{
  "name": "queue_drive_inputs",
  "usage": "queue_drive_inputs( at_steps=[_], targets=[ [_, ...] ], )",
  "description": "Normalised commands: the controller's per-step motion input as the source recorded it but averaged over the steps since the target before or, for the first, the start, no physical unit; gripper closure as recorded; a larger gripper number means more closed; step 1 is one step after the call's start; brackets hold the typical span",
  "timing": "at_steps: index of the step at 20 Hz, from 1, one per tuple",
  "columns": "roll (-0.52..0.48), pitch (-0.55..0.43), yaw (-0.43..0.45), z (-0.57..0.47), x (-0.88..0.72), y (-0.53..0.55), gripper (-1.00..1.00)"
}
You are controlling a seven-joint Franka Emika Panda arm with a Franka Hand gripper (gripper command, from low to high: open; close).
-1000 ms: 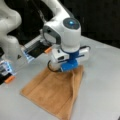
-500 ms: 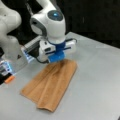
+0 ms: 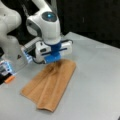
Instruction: Folding a towel twice
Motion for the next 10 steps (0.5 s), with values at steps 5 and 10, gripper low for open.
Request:
queue_drive_inputs(
  at_steps=[5, 10],
  targets=[
    [0.093, -0.12, -0.311, -0.13, -0.29, 0.28, 1.0],
    [0.064, -0.11, -0.259, -0.13, -0.36, 0.34, 1.0]
  ],
)
